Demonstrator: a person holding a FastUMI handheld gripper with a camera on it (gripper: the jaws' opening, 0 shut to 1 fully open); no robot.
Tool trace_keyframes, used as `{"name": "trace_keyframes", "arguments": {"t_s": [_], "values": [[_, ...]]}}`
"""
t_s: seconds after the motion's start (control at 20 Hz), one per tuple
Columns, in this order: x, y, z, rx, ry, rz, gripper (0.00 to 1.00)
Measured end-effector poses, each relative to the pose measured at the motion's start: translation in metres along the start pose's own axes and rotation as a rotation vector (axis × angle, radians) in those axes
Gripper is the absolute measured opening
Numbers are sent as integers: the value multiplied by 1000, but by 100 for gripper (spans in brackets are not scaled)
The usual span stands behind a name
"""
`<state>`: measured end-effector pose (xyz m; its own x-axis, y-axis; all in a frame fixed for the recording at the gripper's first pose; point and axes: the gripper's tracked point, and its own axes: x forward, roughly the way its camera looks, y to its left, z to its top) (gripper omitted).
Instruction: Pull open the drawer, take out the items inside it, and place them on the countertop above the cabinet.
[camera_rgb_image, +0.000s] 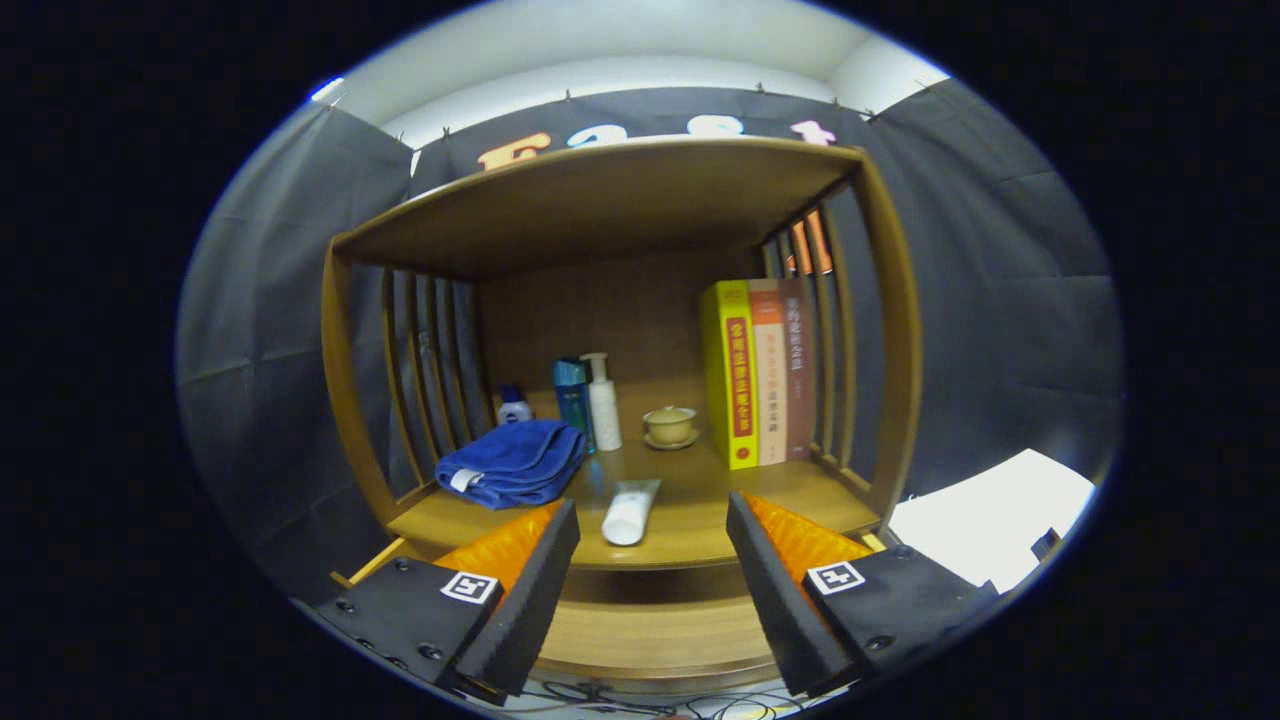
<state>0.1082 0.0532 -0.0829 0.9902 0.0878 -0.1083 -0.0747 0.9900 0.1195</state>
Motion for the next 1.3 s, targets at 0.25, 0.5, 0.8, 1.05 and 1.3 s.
{"name": "trace_keyframes", "arguments": {"t_s": [0.25,0.5,0.8,1.05,1.3], "values": [[-37,-24,3,-83,-92,-58,97],[-49,-68,-2,-74,-118,-141,97],[-93,-42,-11,-185,-167,-122,97],[-105,-51,32,-116,-234,-139,97],[-120,-37,35,-96,-239,-80,97]]}}
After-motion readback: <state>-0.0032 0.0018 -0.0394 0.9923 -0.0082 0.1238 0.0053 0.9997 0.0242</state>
